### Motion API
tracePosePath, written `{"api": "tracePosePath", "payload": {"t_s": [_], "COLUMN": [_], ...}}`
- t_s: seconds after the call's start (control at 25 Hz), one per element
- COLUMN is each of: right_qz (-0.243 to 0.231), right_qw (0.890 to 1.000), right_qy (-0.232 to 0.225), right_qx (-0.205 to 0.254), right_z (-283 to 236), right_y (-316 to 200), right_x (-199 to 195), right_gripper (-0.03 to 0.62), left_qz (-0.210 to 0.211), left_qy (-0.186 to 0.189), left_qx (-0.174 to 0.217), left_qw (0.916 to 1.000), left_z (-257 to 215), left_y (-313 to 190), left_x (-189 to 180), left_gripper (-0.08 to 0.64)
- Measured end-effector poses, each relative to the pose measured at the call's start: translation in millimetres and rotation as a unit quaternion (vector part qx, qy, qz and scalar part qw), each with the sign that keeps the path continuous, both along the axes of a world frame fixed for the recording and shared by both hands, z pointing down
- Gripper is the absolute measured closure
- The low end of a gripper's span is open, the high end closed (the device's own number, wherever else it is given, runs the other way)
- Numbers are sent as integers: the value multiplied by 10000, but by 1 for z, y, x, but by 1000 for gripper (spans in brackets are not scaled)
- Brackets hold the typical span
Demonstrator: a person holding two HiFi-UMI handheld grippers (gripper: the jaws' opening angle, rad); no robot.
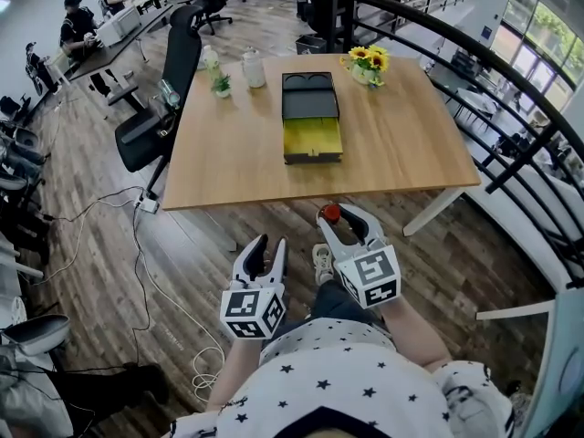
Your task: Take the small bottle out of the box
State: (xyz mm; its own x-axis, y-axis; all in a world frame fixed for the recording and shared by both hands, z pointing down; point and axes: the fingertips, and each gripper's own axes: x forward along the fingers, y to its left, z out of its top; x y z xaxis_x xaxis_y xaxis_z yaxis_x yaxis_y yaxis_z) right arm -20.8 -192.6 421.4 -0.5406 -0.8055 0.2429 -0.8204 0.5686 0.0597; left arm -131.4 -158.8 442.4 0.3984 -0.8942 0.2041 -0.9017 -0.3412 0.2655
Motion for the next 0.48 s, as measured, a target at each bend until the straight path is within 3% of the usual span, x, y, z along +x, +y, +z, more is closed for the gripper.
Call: {"api": "tracePosePath", "payload": {"t_s": [0.48], "right_qz": [-42], "right_qw": [10000], "right_qy": [-26], "right_qx": [14], "right_z": [-1], "right_y": [-3], "right_x": [-2], "right_gripper": [452], "left_qz": [30], "left_qy": [-23], "left_qx": [-38], "left_qw": [10000], "left_z": [4], "left_y": [-1], "left_x": [1], "left_gripper": [419]}}
